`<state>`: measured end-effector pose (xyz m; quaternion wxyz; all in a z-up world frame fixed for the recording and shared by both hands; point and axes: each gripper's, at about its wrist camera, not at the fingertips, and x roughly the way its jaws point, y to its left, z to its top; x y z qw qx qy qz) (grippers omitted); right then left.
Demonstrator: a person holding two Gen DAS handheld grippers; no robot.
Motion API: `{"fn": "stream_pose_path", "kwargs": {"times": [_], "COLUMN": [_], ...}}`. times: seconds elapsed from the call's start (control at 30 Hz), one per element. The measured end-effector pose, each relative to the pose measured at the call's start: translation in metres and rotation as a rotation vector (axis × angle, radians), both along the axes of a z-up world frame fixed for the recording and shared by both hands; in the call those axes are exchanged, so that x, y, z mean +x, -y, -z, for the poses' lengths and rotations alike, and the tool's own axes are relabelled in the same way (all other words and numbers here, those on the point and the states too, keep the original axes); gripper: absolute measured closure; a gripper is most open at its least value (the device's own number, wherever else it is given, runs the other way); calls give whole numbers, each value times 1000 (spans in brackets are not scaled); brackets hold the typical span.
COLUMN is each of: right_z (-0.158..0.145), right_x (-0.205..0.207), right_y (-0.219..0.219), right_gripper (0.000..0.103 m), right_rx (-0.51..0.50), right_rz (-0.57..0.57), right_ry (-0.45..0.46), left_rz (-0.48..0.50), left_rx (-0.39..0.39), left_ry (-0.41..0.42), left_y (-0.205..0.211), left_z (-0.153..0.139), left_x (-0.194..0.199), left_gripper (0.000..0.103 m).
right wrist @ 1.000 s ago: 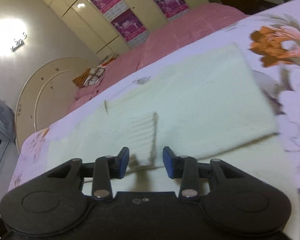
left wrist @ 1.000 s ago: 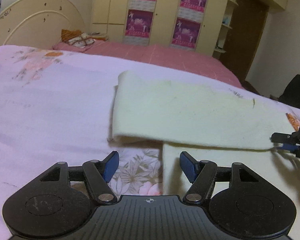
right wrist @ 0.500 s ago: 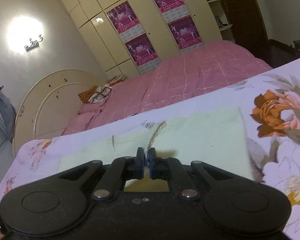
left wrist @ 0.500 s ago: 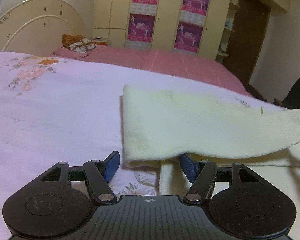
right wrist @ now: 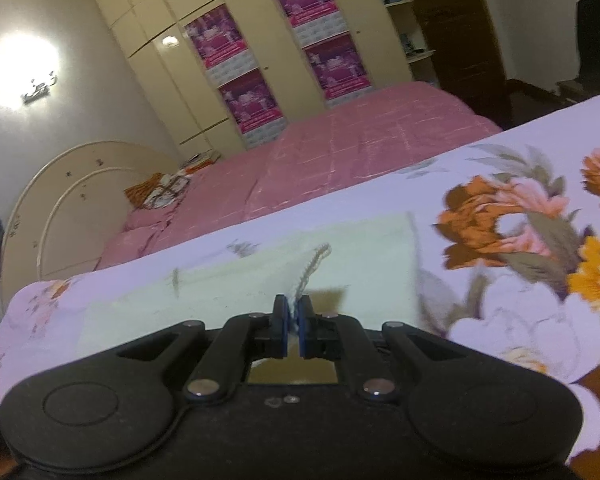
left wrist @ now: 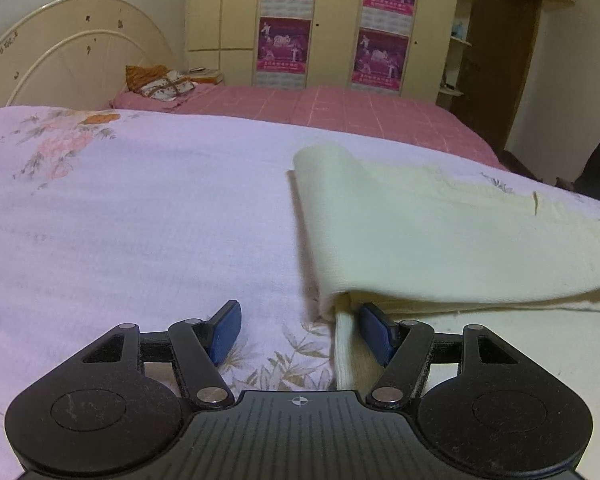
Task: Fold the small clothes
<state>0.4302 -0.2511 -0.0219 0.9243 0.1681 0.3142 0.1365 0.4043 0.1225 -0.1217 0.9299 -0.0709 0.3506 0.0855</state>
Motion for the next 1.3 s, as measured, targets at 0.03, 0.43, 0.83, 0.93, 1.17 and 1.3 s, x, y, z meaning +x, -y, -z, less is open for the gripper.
{"fn": "stream_pose_path", "kwargs": {"times": [0.03, 0.43, 0.83, 0.93, 1.17, 1.3], "right_z": [0, 12, 30, 34, 18, 3], "right_x": [0, -3, -13, -13, -24, -18], "right_y": [6, 34, 36, 36, 41, 40], "right_gripper": [97, 97, 97, 97, 82, 86], "right_rx": [-1, -37, -53, -60, -87, -123], "right_rz": [14, 58, 64, 69, 76, 37], "right_ry": [-2, -32, -77, -87, -25, 33], "left_rz": [1, 12, 40, 53, 250, 244], "left_rx": [2, 9, 20, 26, 94, -5], "left_ry": [1, 4, -20, -29, 30, 116], "left_y": [0, 1, 2, 2, -8, -12], "left_z": [0, 3, 0, -1, -29, -48], "left_x": [0, 0, 3, 4, -20, 1], "left_gripper": [37, 37, 37, 37, 37, 37]}}
